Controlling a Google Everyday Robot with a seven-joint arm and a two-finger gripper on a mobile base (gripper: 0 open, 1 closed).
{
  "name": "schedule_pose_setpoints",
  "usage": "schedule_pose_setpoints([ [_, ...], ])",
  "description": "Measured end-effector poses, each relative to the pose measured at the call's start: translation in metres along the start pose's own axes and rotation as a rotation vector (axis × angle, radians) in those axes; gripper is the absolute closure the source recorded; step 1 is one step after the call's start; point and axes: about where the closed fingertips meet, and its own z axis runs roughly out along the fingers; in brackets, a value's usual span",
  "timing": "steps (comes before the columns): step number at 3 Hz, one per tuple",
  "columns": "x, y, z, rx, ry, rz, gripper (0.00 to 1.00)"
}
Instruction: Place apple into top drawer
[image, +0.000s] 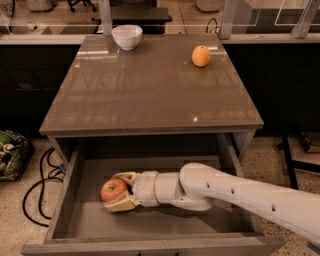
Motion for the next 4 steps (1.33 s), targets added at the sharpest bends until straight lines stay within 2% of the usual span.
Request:
schedule_pose_setpoints([
  [1, 0.0105, -0.0024, 0.0124, -0.041, 0.02, 0.063, 1.0],
  [2, 0.0108, -0.0012, 0.014, -0.045, 0.022, 0.064, 0.83],
  [4, 0.0098, 0.0008, 0.0163, -0.052, 0.021, 0.062, 0.36],
])
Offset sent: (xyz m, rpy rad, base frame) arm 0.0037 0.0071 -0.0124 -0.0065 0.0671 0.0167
